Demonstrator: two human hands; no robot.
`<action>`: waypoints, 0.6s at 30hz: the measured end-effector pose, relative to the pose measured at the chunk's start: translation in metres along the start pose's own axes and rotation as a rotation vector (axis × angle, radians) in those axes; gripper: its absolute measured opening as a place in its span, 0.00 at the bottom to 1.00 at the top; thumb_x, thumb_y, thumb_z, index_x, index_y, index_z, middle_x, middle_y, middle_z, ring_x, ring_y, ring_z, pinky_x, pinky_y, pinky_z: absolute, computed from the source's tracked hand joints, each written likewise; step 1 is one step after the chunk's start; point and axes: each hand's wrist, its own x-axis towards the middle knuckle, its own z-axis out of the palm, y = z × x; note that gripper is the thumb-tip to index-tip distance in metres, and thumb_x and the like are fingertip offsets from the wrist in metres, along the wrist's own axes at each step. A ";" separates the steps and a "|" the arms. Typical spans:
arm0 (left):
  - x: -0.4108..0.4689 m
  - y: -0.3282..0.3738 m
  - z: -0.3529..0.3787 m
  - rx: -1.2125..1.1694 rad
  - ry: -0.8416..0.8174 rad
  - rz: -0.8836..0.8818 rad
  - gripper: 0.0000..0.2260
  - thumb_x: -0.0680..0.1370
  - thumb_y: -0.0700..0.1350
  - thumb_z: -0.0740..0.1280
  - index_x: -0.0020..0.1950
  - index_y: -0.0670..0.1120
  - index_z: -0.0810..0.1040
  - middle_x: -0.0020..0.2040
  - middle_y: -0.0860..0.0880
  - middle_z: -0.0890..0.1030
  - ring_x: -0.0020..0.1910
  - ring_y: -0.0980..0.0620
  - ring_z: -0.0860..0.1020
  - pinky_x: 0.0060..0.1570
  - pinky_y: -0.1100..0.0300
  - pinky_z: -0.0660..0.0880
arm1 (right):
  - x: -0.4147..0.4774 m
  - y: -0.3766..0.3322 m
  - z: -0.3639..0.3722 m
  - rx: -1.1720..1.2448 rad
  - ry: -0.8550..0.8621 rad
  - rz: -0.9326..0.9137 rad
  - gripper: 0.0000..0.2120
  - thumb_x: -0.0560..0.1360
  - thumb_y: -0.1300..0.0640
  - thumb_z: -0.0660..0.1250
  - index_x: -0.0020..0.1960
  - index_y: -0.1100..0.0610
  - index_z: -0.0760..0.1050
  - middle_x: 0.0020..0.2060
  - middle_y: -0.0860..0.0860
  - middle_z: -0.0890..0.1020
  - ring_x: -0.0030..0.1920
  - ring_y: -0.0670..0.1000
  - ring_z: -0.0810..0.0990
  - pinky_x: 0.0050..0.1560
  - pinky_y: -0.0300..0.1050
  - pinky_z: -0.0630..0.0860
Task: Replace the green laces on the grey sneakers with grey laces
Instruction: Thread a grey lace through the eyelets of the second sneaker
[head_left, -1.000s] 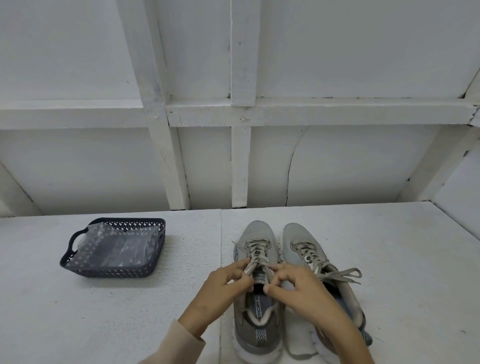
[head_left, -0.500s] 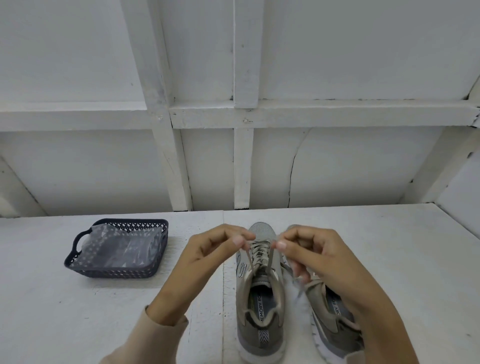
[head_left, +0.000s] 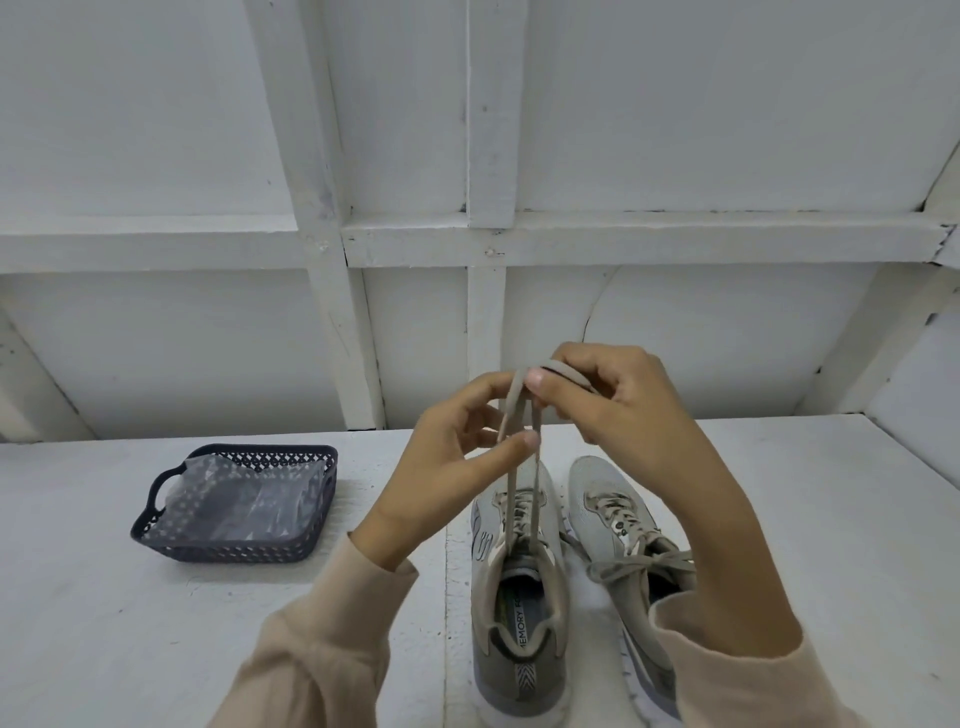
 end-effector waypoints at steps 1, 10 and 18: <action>0.003 0.001 0.002 -0.015 0.001 0.003 0.13 0.75 0.38 0.71 0.58 0.49 0.79 0.44 0.53 0.83 0.42 0.52 0.81 0.48 0.58 0.79 | 0.002 0.000 0.000 -0.015 -0.008 -0.013 0.13 0.77 0.50 0.67 0.36 0.54 0.77 0.28 0.50 0.75 0.30 0.47 0.70 0.35 0.50 0.70; 0.018 0.006 -0.001 -0.165 0.091 -0.002 0.07 0.78 0.36 0.66 0.53 0.38 0.80 0.38 0.46 0.84 0.31 0.52 0.78 0.40 0.60 0.78 | 0.007 0.009 -0.006 0.151 -0.100 -0.046 0.06 0.76 0.54 0.65 0.47 0.52 0.80 0.39 0.49 0.79 0.40 0.47 0.75 0.36 0.42 0.73; 0.019 0.008 0.001 -0.195 0.051 -0.086 0.05 0.80 0.39 0.62 0.51 0.40 0.77 0.38 0.48 0.83 0.30 0.54 0.76 0.38 0.62 0.77 | 0.005 0.028 0.001 0.467 -0.256 0.077 0.15 0.80 0.65 0.60 0.66 0.57 0.75 0.56 0.61 0.80 0.50 0.52 0.80 0.48 0.46 0.79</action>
